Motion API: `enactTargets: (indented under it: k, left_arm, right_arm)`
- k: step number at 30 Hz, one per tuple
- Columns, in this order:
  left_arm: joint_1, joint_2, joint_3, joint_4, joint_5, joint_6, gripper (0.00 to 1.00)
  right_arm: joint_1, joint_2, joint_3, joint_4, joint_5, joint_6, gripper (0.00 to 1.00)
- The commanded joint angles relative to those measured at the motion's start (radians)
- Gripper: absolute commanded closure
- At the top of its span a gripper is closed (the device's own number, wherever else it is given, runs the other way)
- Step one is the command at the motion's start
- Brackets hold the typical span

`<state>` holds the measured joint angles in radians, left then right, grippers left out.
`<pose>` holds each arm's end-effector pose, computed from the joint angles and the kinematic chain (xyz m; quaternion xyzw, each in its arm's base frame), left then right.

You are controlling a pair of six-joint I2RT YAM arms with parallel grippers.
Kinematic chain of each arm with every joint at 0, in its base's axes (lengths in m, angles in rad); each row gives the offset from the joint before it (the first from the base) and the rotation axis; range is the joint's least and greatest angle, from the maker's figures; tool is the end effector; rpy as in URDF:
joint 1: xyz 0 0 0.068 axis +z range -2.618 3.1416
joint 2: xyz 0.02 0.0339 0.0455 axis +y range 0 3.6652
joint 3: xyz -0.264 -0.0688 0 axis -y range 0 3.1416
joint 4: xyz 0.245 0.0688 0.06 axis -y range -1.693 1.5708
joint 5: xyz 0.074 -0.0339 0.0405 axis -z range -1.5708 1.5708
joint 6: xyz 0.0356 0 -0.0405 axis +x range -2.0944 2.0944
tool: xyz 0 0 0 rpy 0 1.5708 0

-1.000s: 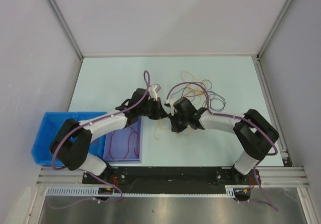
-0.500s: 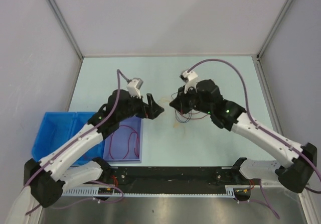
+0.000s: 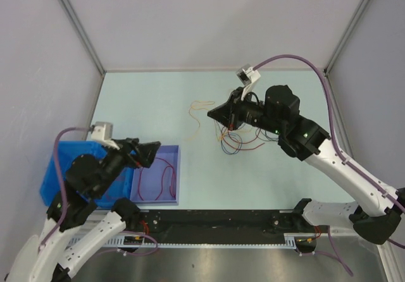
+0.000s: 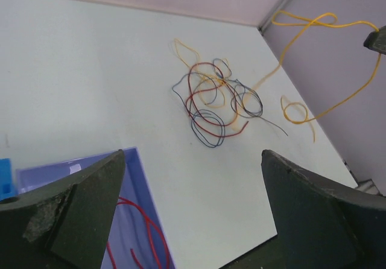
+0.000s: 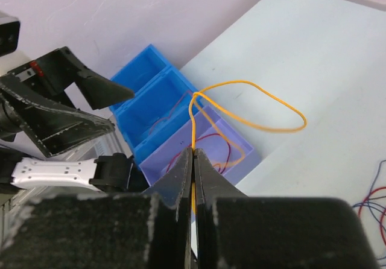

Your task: Untangle the cables

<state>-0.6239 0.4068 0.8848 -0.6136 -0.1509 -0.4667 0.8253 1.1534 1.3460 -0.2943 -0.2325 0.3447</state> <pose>0.0645 -0.0399 0.3692 0.0096 0.7528 -0.2915 0.5901 0.1636 0.1893 0.4496 -0.2509 0.6974 0.4394 0.5075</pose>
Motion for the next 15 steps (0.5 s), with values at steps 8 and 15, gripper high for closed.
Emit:
enactTargets:
  k: [8,15]
  left_arm:
    - [0.007,-0.305,-0.07,-0.155,-0.265,-0.03,0.0]
    - [0.007,-0.378,-0.127,-0.104,-0.369,-0.023,0.0]
  right_arm:
    - [0.133,0.149,0.148,0.058,-0.002,0.057,1.0]
    - [0.228,0.307,0.281,0.076,0.053,0.097,1.0]
